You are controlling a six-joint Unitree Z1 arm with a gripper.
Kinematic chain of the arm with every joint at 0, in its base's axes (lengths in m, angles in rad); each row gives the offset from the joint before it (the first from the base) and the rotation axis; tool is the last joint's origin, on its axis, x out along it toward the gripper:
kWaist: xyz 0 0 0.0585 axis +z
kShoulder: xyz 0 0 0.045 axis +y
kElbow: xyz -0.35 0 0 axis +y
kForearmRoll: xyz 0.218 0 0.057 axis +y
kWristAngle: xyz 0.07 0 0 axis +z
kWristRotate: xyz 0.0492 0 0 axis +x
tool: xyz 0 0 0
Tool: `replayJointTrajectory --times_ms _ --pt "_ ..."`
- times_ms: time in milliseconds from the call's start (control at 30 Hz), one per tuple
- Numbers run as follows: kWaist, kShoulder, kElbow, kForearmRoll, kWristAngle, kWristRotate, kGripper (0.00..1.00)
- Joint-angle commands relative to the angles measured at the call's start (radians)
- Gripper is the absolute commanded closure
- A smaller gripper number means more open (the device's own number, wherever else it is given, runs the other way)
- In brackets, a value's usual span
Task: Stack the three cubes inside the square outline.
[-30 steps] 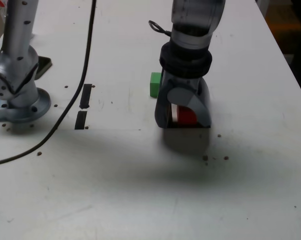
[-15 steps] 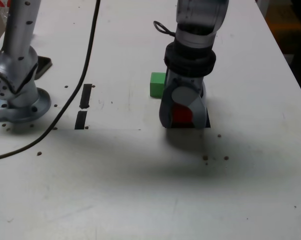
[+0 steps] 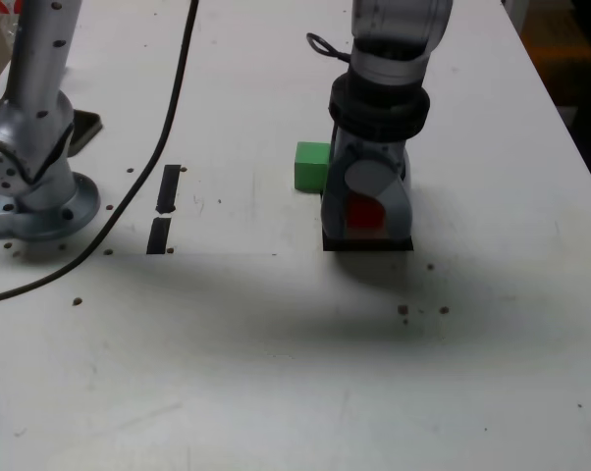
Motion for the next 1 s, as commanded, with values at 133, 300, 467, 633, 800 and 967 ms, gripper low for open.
replayJointTrajectory --times_ms 133,300,467,633,800,967 --pt "0.009 -0.012 -0.007 0.008 0.002 -0.007 0.76" --pt "0.010 -0.011 -0.004 0.007 -0.009 -0.007 0.76" --pt "0.010 -0.010 0.006 0.004 -0.015 -0.007 0.75" --pt "0.010 -0.008 0.021 -0.003 -0.023 -0.006 0.69" --pt "0.010 0.000 0.030 -0.018 -0.035 0.006 0.47" --pt "0.010 0.002 0.033 -0.034 -0.033 0.015 0.32"
